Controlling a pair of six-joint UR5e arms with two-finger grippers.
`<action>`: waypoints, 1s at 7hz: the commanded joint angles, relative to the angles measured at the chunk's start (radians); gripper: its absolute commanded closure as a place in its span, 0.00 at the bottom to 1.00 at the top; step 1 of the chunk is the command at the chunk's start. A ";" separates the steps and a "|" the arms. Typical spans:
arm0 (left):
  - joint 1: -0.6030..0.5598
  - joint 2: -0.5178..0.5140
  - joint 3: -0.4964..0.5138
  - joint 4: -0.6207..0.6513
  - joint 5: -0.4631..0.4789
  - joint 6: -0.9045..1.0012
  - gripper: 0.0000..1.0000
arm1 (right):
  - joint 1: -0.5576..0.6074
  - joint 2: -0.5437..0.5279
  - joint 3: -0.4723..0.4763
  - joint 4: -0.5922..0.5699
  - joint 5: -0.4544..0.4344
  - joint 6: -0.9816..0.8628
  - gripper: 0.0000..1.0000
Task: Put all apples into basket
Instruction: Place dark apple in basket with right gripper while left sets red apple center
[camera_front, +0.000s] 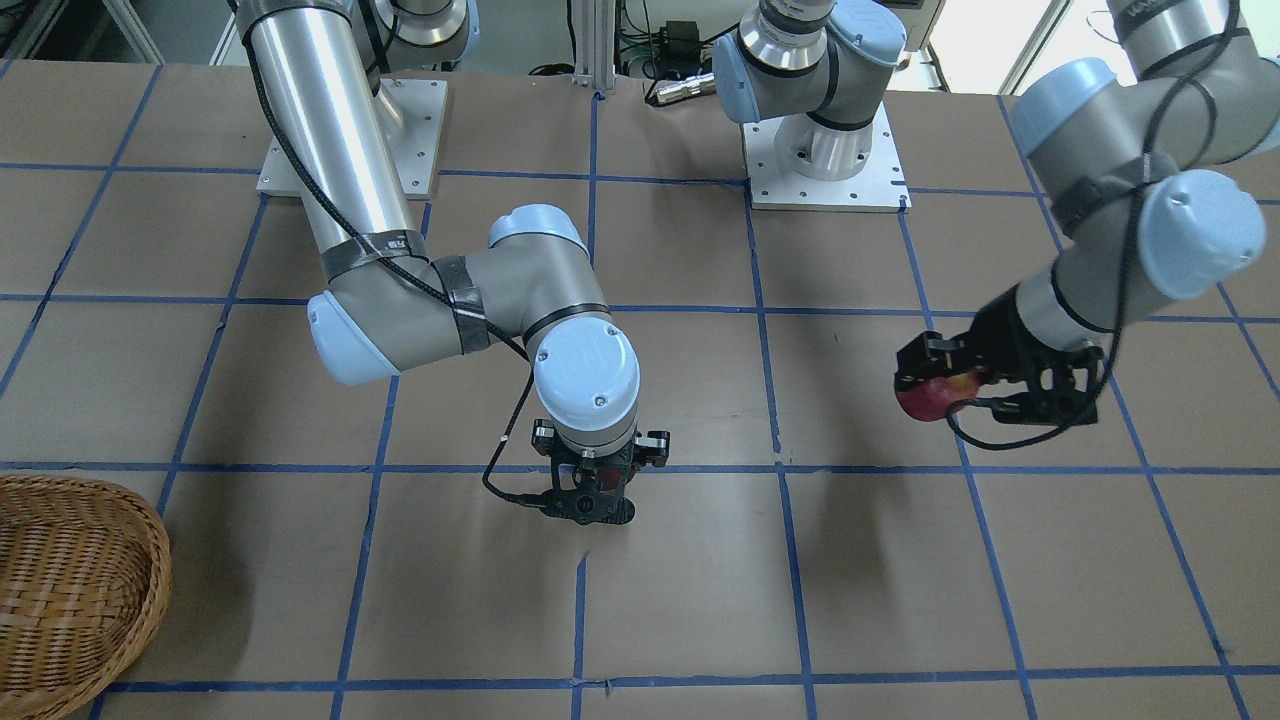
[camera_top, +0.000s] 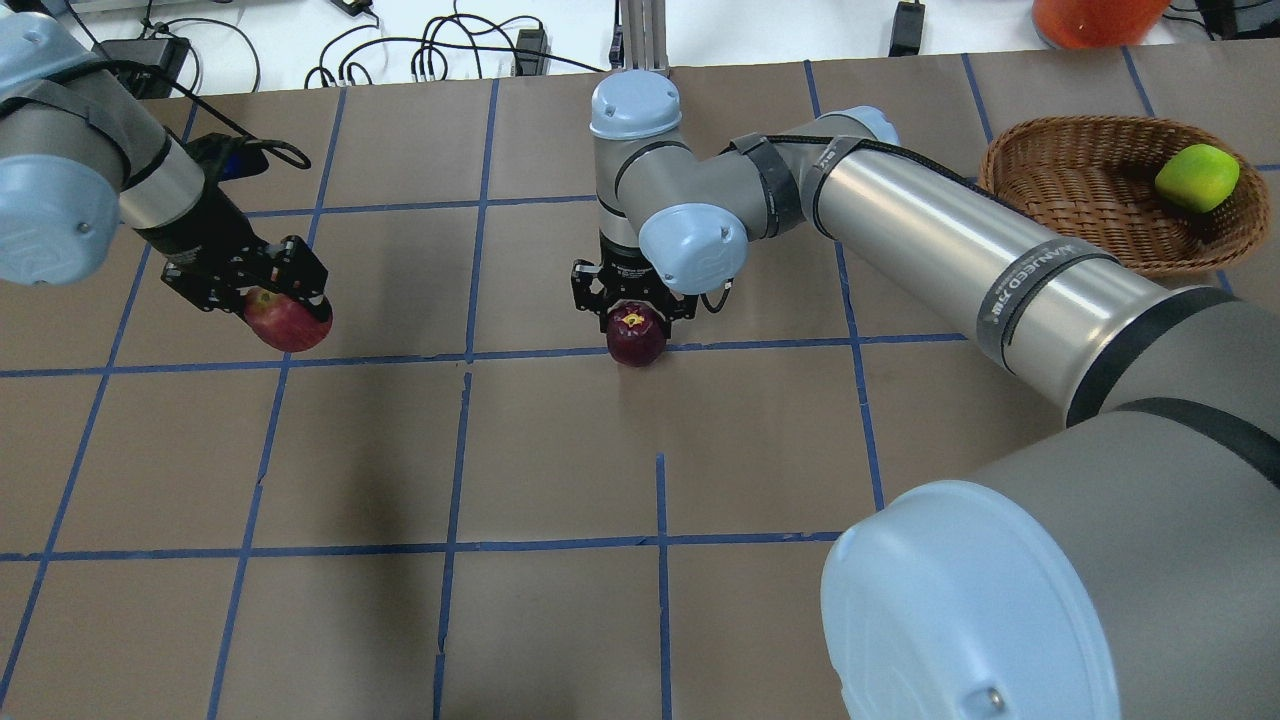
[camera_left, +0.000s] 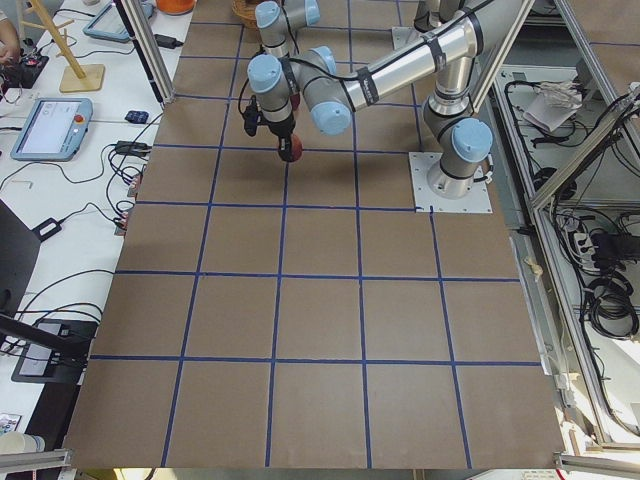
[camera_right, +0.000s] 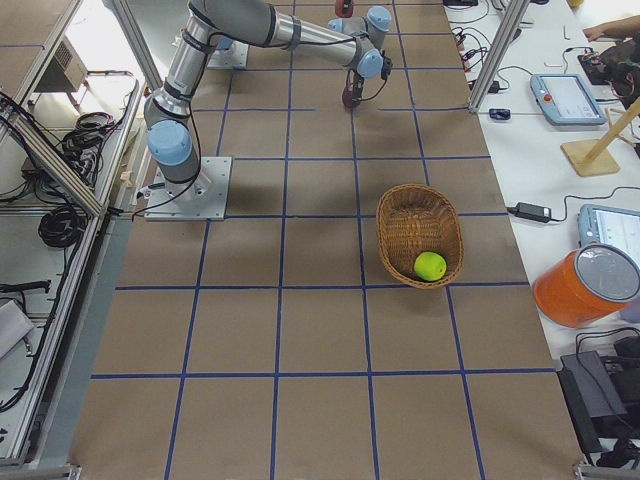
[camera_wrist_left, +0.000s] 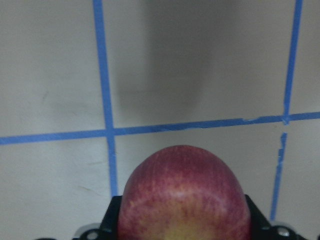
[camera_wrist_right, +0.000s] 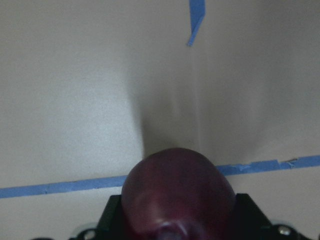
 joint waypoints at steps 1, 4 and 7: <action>-0.212 0.057 -0.135 0.174 0.000 -0.331 1.00 | -0.101 -0.080 -0.053 0.134 -0.017 -0.057 1.00; -0.523 -0.101 -0.169 0.601 -0.008 -0.715 1.00 | -0.455 -0.125 -0.130 0.249 -0.188 -0.342 1.00; -0.622 -0.264 -0.120 0.722 0.004 -0.755 0.96 | -0.710 -0.088 -0.140 0.143 -0.247 -0.732 1.00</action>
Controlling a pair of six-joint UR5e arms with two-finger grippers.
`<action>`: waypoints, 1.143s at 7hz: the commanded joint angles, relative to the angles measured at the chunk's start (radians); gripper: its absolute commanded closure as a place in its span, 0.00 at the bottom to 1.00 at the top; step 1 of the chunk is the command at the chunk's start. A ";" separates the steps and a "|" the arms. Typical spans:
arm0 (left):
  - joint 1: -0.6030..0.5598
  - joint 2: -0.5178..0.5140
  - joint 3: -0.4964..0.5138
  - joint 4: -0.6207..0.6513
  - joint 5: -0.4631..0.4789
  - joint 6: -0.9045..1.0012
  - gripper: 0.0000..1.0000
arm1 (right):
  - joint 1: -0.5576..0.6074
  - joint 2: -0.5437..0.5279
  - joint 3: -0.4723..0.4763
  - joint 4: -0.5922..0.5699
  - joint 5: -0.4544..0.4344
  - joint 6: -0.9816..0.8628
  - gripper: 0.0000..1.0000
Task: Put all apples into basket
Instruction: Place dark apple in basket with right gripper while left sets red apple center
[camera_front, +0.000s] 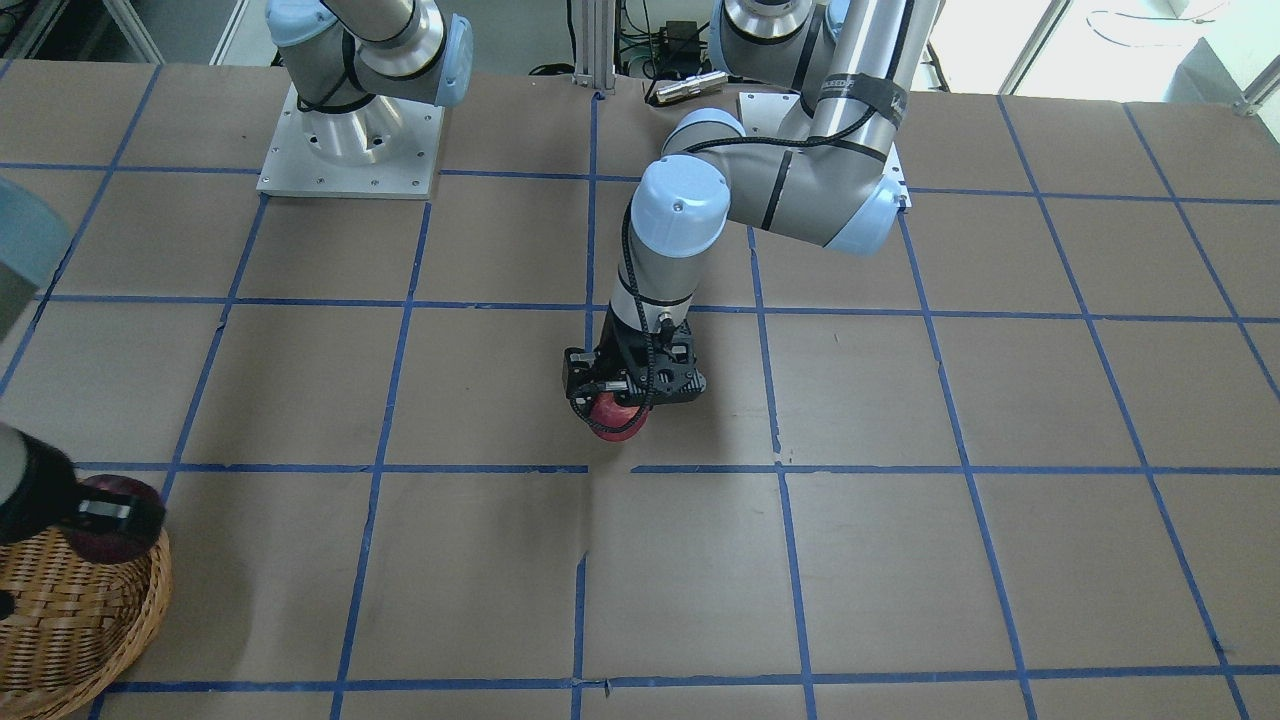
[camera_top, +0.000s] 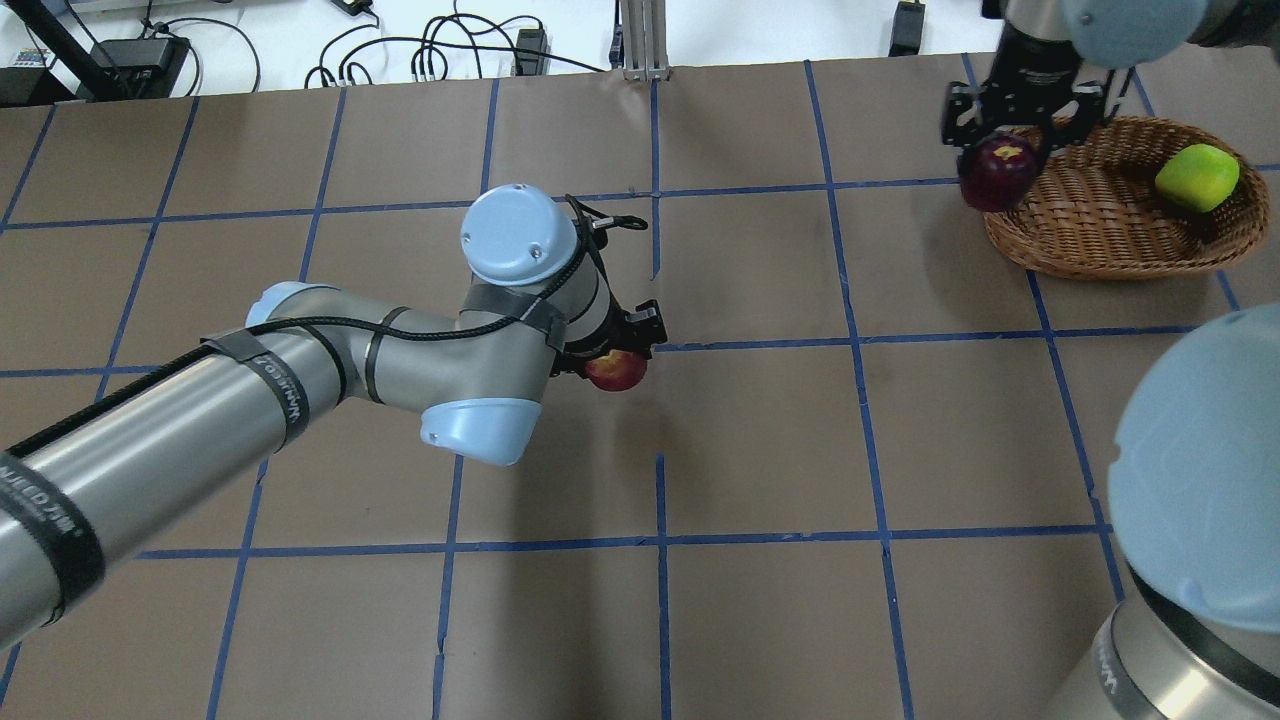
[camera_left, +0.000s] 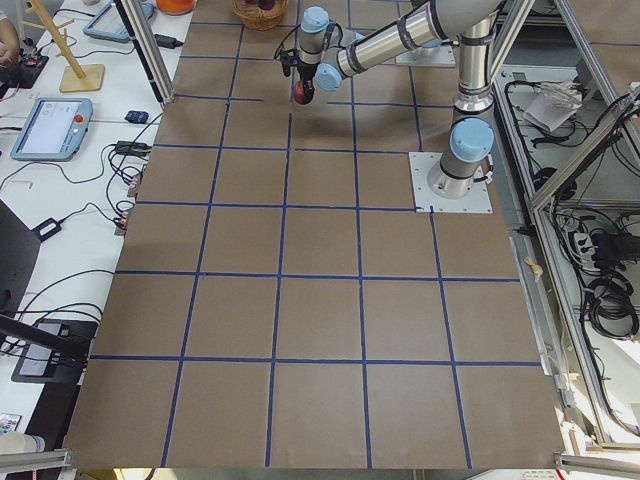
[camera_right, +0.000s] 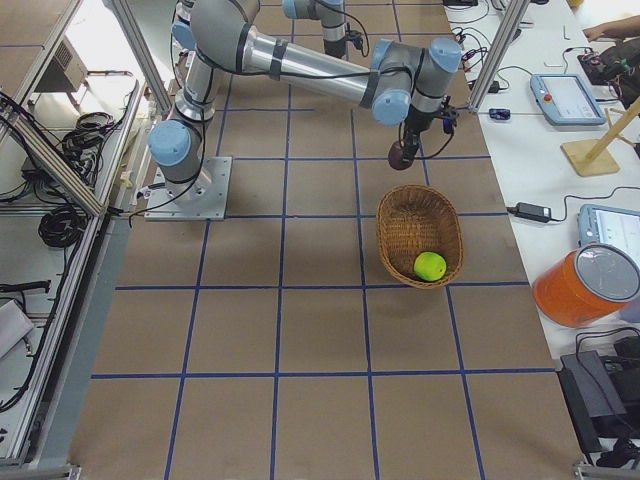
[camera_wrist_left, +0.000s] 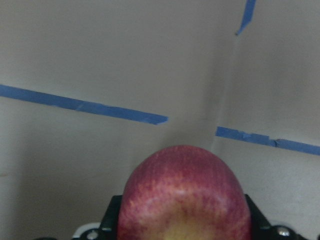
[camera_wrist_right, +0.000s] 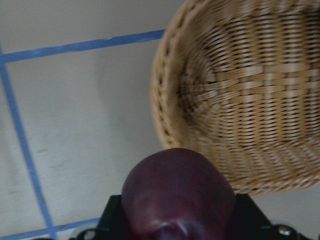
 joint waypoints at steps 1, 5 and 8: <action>-0.034 -0.085 0.023 0.040 0.039 0.006 0.62 | -0.098 0.052 0.003 -0.140 -0.015 -0.159 1.00; 0.041 -0.012 0.150 -0.137 0.050 0.069 0.00 | -0.166 0.151 0.000 -0.256 -0.014 -0.255 1.00; 0.264 0.201 0.296 -0.756 0.051 0.451 0.00 | -0.176 0.188 0.009 -0.248 -0.011 -0.255 0.39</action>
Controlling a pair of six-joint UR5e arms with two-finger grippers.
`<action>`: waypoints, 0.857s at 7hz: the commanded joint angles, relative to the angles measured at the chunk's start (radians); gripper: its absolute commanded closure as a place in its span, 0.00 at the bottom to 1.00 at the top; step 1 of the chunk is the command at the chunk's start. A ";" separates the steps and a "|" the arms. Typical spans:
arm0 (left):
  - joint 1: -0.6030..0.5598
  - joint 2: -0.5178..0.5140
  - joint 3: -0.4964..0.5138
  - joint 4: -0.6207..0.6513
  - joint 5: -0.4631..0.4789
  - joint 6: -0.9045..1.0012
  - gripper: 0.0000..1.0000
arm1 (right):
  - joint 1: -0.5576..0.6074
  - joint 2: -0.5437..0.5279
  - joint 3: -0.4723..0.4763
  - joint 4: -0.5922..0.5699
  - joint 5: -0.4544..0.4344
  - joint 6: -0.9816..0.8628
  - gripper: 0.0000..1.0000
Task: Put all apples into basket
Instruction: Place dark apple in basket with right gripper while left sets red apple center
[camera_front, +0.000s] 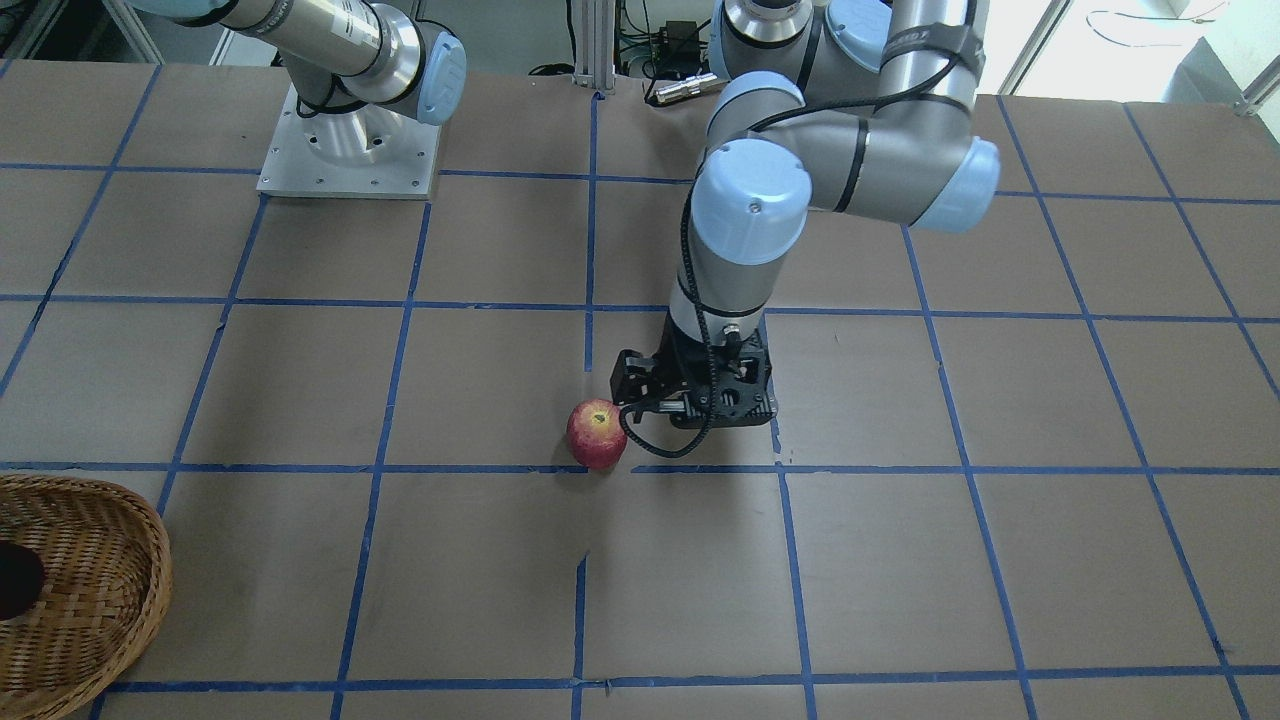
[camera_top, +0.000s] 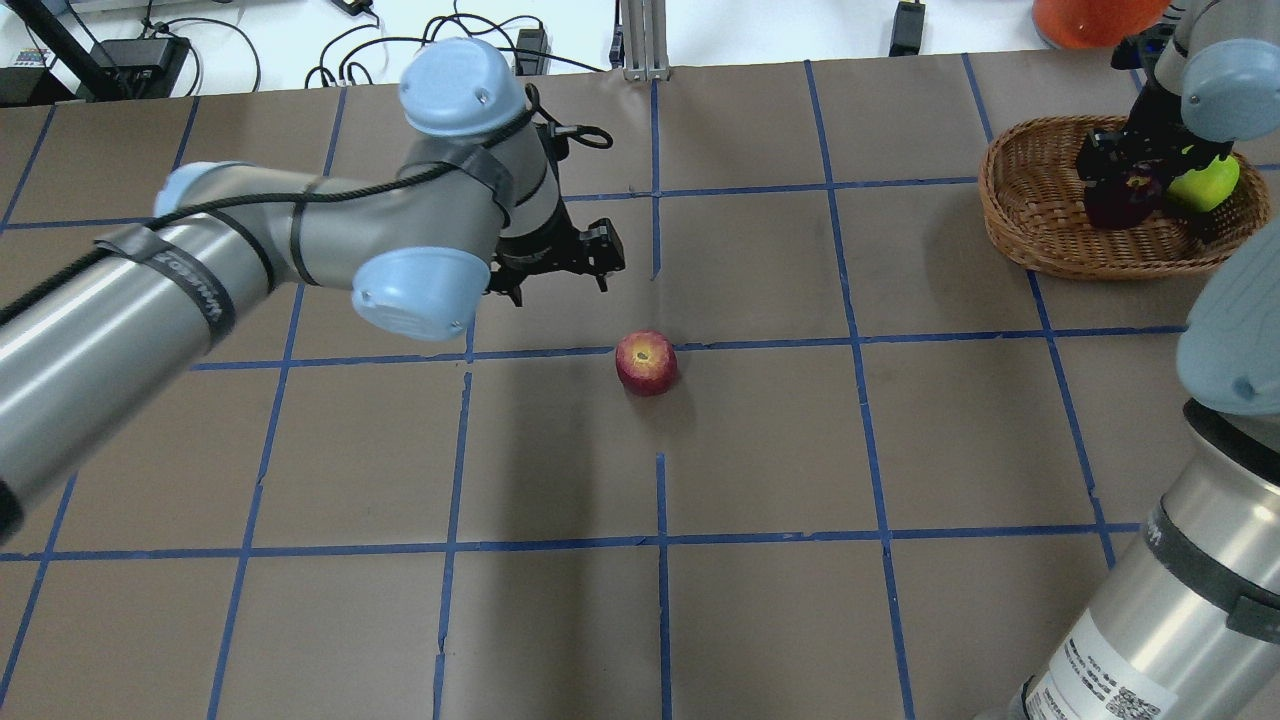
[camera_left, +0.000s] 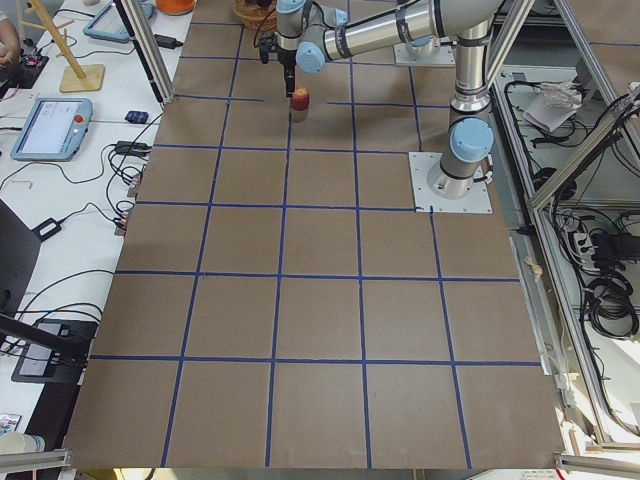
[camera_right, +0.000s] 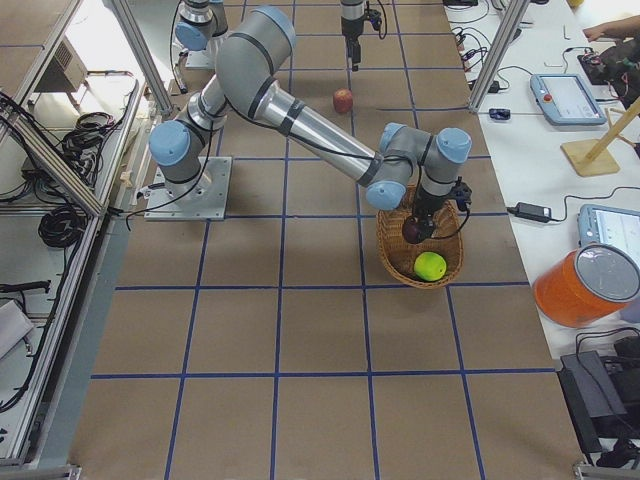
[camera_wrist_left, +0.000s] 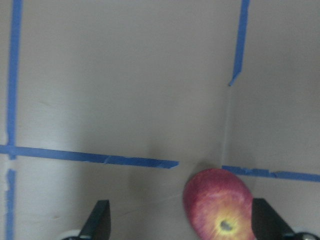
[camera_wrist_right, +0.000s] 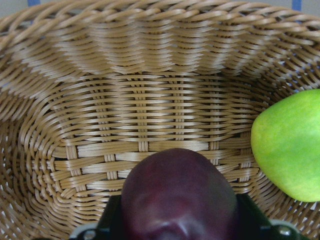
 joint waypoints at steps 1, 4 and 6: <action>0.167 0.165 0.101 -0.447 0.010 0.274 0.00 | -0.014 0.015 0.004 0.003 0.001 -0.004 0.08; 0.160 0.279 0.091 -0.393 0.031 0.275 0.00 | 0.025 -0.098 -0.007 0.129 0.003 0.015 0.00; 0.160 0.306 0.071 -0.355 0.051 0.257 0.00 | 0.219 -0.225 0.006 0.290 0.128 0.045 0.00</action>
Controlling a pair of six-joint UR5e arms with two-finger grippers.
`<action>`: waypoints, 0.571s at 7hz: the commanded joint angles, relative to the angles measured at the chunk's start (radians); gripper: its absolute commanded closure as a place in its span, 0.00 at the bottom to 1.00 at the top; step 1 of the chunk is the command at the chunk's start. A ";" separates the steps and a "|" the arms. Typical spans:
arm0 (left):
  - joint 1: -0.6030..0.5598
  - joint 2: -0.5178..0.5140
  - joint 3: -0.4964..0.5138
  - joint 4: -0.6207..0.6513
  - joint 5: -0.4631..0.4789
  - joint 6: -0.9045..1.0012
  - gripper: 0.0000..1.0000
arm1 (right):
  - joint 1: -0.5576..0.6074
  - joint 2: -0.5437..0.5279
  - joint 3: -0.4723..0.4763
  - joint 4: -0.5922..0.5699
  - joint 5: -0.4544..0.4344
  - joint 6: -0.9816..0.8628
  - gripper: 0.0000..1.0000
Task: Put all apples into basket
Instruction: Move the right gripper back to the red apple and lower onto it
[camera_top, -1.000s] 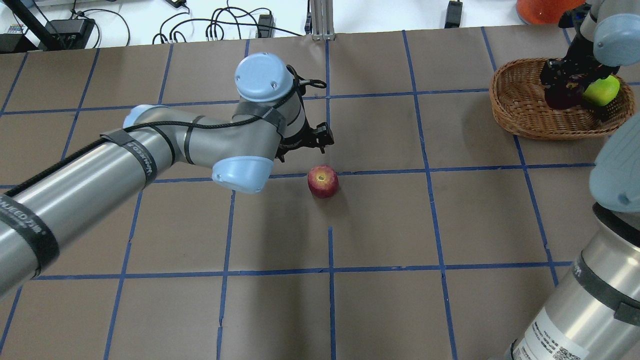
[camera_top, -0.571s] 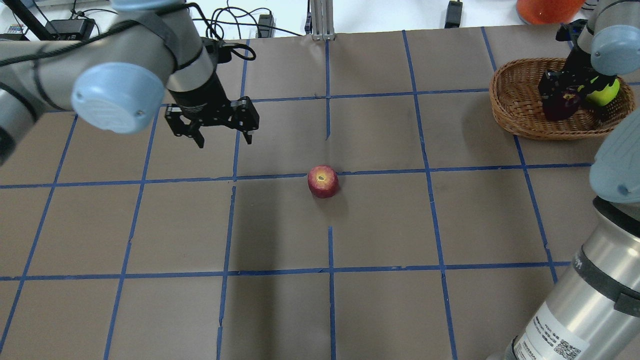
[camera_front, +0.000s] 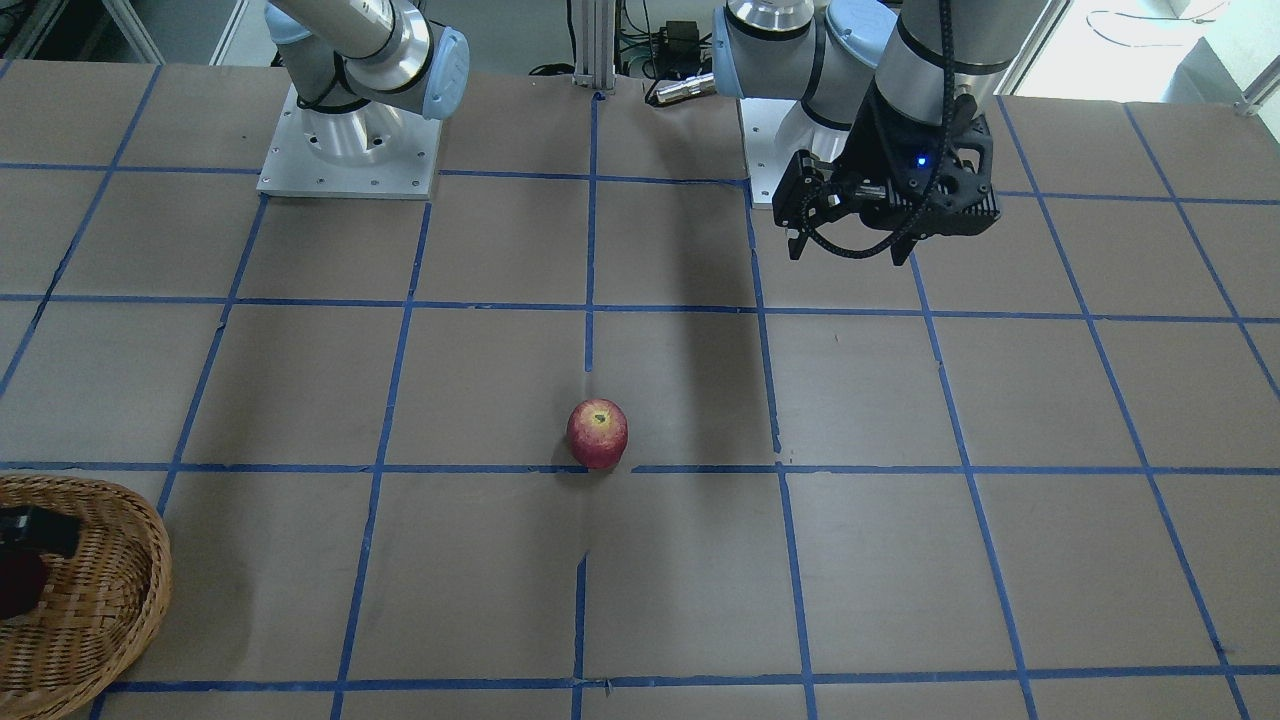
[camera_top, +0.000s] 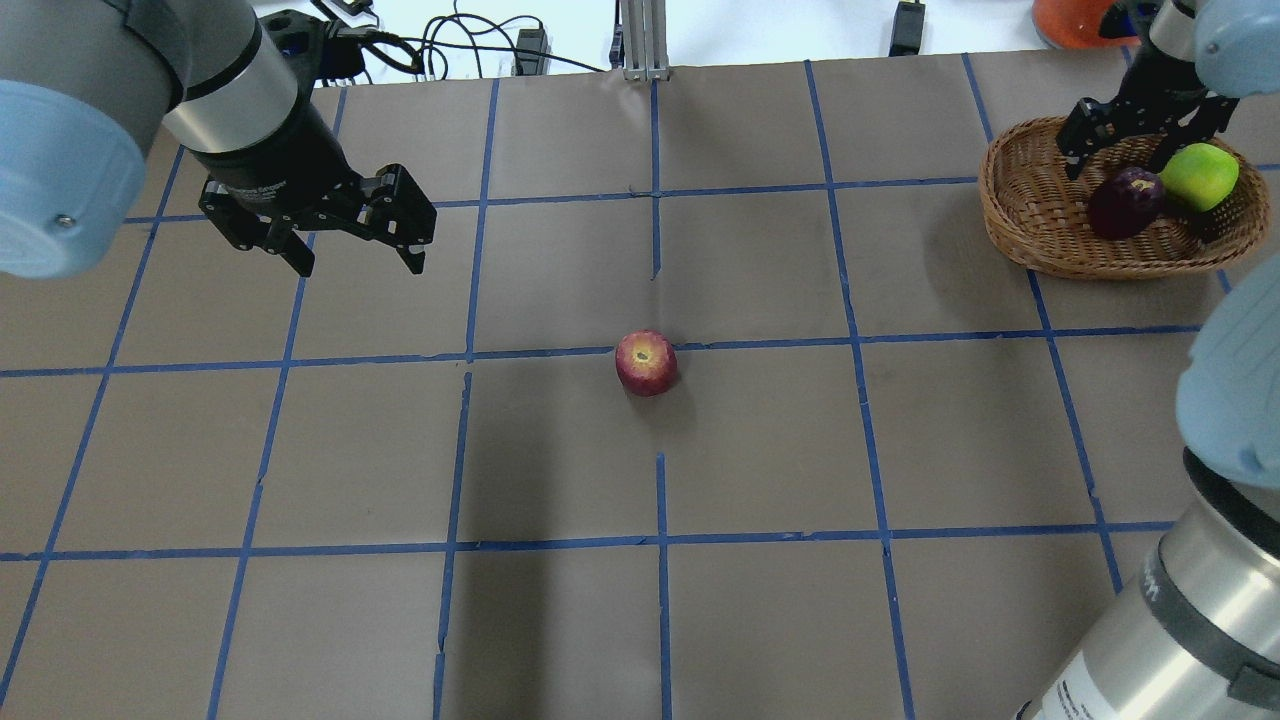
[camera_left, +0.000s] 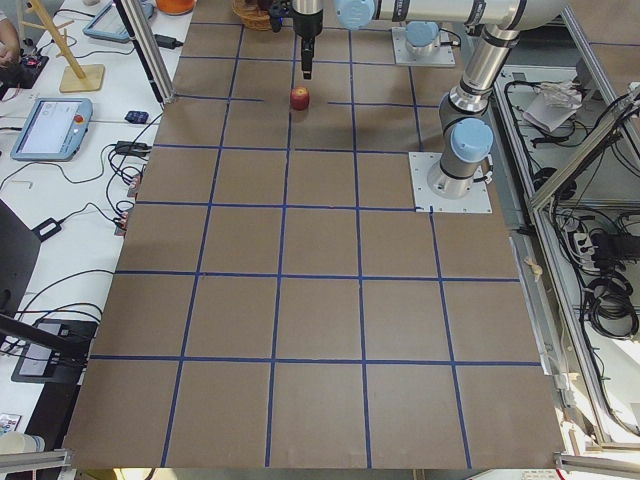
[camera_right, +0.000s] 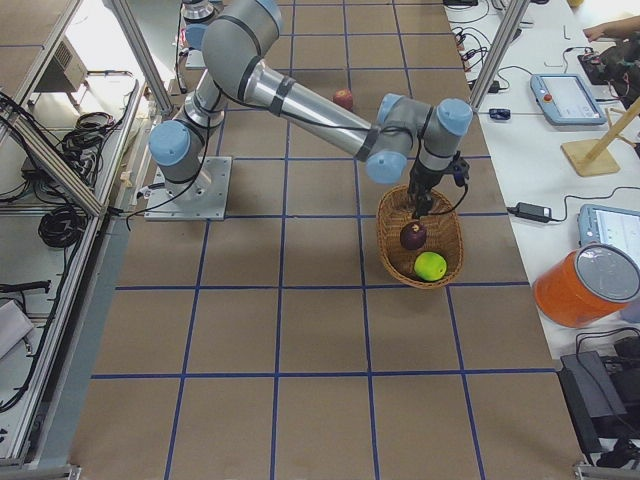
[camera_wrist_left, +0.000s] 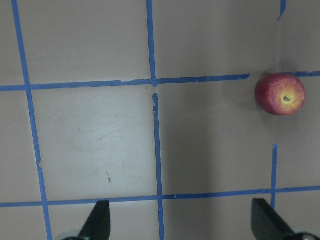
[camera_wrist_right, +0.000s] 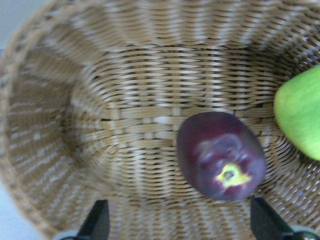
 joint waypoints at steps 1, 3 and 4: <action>0.000 0.026 -0.013 0.025 0.009 -0.085 0.00 | 0.245 -0.087 0.022 0.110 0.106 0.236 0.00; 0.002 0.020 -0.011 0.030 0.010 -0.127 0.00 | 0.457 -0.066 0.056 0.103 0.149 0.446 0.00; 0.002 0.022 -0.011 0.030 0.010 -0.127 0.00 | 0.522 -0.048 0.068 0.048 0.150 0.594 0.00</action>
